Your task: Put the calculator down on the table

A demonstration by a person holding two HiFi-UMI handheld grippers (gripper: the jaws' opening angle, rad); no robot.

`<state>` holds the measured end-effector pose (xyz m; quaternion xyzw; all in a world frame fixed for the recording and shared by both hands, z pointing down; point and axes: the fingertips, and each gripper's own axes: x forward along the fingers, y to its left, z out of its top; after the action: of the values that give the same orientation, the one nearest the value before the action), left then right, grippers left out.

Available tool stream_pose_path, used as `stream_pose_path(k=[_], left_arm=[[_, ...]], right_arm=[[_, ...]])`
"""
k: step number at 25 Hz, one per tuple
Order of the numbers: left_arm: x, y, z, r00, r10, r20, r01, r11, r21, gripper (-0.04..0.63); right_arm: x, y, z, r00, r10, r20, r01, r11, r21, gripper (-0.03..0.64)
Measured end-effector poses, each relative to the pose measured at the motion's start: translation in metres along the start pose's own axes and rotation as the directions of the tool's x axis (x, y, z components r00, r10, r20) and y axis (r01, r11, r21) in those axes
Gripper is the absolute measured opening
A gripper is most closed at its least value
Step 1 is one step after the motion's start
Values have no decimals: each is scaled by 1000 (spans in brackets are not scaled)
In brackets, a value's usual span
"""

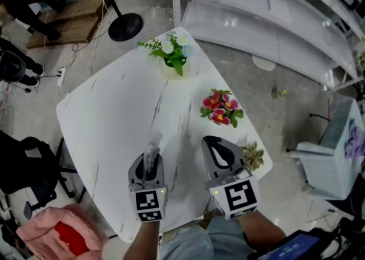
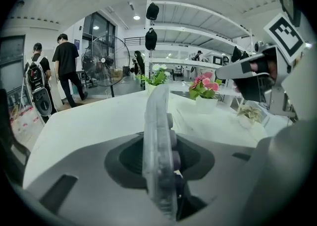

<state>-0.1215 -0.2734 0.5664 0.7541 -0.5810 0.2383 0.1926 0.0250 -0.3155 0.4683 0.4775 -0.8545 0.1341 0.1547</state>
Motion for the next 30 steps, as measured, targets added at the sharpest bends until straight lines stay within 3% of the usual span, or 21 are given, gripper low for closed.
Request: stream_pose_path(k=[21,26,30], left_arm=[[12,29,-1,1000,6,-4,-6,999,-46,206],[14,29,-17,998,-14,-69,9,997,-77,266],[18,29,-17,999,-11,-48,8,999,-49,268]], right_arm=[[17,6,3,1000,1,-19,-1,1000,-6,18],[19,6,2,1000,-1,-23,1,1000,-11,18],[21,6,2,1000,-4,-25,4,1000,-8,18]])
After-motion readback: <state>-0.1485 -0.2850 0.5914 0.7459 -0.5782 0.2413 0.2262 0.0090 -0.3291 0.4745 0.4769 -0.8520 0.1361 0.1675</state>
